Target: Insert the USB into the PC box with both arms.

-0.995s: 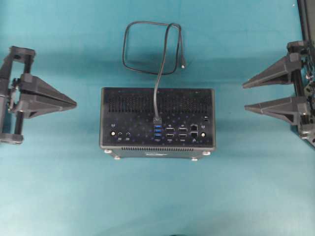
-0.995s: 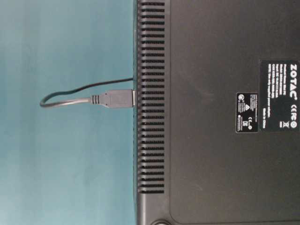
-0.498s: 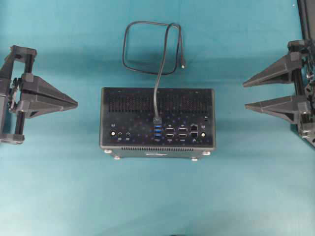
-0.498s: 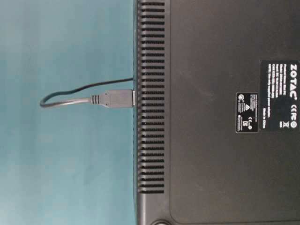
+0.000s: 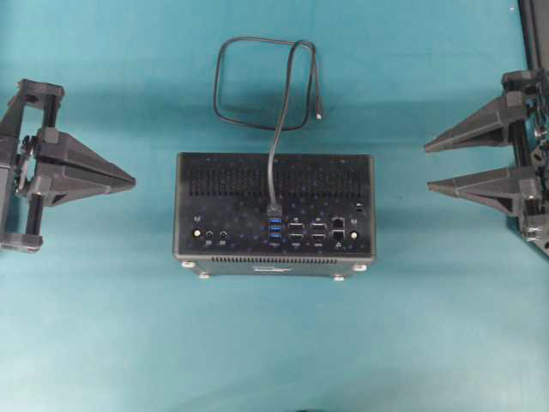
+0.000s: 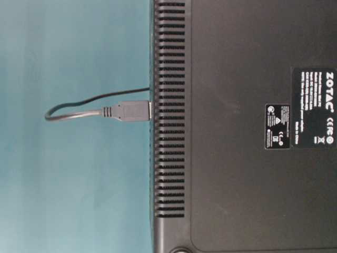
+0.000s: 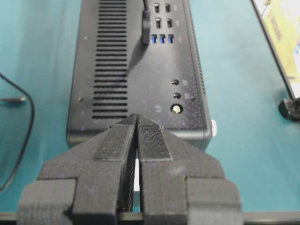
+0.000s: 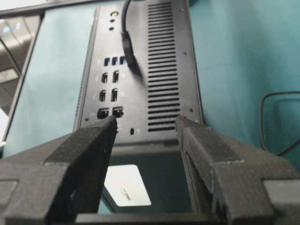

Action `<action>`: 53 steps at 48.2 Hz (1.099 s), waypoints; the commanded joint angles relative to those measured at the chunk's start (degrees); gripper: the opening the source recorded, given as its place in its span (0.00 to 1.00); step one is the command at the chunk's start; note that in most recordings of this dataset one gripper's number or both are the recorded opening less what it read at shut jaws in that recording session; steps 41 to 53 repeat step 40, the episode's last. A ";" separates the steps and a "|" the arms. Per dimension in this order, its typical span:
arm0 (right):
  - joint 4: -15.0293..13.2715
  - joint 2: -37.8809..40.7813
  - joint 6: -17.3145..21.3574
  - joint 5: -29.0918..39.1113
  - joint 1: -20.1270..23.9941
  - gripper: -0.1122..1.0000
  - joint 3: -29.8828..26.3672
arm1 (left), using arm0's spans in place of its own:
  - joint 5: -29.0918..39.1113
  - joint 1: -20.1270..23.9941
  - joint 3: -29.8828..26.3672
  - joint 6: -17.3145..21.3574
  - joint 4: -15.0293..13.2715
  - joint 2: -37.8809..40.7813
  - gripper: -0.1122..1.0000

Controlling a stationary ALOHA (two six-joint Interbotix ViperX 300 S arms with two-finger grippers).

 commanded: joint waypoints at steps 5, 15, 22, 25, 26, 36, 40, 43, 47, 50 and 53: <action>0.00 0.18 0.70 -0.26 -0.09 0.64 -0.70 | -0.70 -0.18 -1.49 -0.09 0.09 -0.18 0.10; -0.09 0.00 0.70 -0.97 -0.18 0.64 -0.70 | -2.37 -0.18 -1.23 0.00 0.09 -0.26 0.10; -0.09 -0.35 0.70 -1.14 -0.09 0.64 -0.70 | -2.46 -0.18 -1.05 -0.09 0.18 -0.26 0.10; 0.00 -0.62 0.70 -1.14 -0.09 0.64 -0.62 | -2.55 -0.18 -0.88 -0.09 0.09 -0.26 0.10; -0.09 -0.70 0.70 -1.14 -0.18 0.64 -0.62 | -2.46 -0.09 -0.88 -0.09 0.09 -0.26 0.10; 0.00 -0.97 0.70 -1.05 -0.18 0.64 -0.62 | -2.55 -0.18 -0.79 -0.09 0.18 -0.26 0.10; 0.00 -0.97 0.70 -1.14 -0.18 0.64 -0.62 | -2.55 -0.09 -0.70 -0.09 0.09 -0.35 0.10; 0.00 -0.97 0.70 -1.14 -0.18 0.64 -0.62 | -2.55 -0.09 -0.70 -0.09 0.09 -0.35 0.10; 0.00 -0.97 0.70 -1.14 -0.18 0.64 -0.62 | -2.55 -0.09 -0.70 -0.09 0.09 -0.35 0.10; 0.00 -0.97 0.70 -1.14 -0.18 0.64 -0.62 | -2.55 -0.09 -0.70 -0.09 0.09 -0.35 0.10; 0.00 -0.97 0.70 -1.14 -0.18 0.64 -0.62 | -2.55 -0.09 -0.70 -0.09 0.09 -0.35 0.10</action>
